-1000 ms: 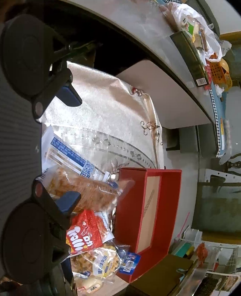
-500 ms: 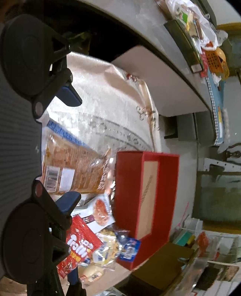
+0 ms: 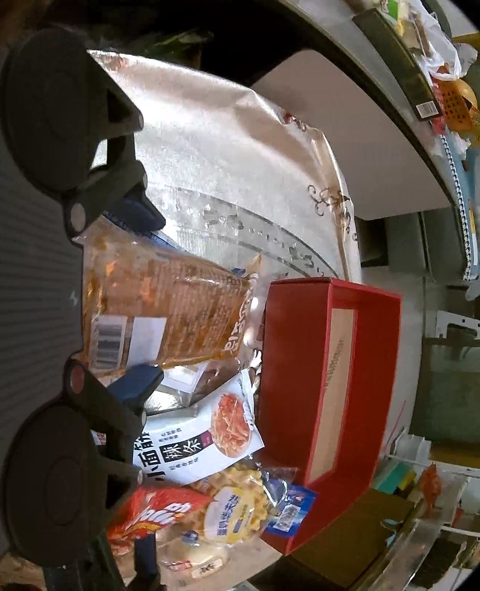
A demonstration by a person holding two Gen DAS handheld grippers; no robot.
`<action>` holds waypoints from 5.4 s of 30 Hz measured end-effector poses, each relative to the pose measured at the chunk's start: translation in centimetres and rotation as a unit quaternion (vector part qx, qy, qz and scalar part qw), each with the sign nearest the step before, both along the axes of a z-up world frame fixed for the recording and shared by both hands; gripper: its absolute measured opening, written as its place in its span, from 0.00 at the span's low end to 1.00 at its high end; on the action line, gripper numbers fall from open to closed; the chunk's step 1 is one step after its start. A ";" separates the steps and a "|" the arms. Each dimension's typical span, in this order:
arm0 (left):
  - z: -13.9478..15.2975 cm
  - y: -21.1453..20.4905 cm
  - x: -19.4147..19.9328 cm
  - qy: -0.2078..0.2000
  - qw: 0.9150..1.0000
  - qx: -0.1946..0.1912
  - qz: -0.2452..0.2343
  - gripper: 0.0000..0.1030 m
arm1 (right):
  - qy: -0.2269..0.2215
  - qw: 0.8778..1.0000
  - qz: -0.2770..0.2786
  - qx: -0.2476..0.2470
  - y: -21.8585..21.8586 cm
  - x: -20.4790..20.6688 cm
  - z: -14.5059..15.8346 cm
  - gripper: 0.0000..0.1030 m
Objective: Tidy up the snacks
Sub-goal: 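Close the right gripper on the red Trolli bag while the left approaches the brown pastry bag, then close the left gripper on the brown pastry bag while the right holds the Trolli bag, then lift both held bags and carry them over the red box, then lower both bags into the red box and open both grippers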
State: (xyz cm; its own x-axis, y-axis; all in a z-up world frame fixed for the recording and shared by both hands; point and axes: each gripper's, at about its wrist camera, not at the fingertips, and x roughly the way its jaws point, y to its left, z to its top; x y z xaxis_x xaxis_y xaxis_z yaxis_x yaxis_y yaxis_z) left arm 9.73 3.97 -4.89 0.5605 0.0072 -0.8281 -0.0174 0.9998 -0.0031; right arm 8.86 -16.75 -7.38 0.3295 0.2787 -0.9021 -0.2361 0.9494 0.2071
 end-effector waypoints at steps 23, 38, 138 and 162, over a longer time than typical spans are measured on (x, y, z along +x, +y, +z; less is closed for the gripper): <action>1.1 -0.6 -1.3 -0.006 0.999 0.020 -0.028 0.45 | -0.003 1.000 -0.011 -0.008 -7.2 -4.4 2.3 0.76; 1.7 0.9 -1.2 0.021 0.997 -0.073 -0.003 0.30 | 0.003 0.998 -0.023 0.050 -8.9 -3.9 2.6 0.63; 6.8 -3.5 0.8 -0.015 0.991 -0.136 -0.004 0.39 | -0.088 0.995 0.018 0.046 -9.1 -3.4 9.2 0.60; 4.4 -7.0 15.1 -0.055 0.997 -0.061 0.010 0.39 | -0.119 0.990 -0.030 0.073 -7.6 12.1 8.3 0.60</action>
State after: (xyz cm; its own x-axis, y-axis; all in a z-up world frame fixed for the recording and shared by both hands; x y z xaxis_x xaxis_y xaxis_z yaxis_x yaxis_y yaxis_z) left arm 24.79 -3.02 -0.47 0.6482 -0.0775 -0.7575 -0.0294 0.9915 -0.1267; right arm 20.99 -24.32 0.96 0.5477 0.3738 -0.7486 -0.2379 0.9273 0.2889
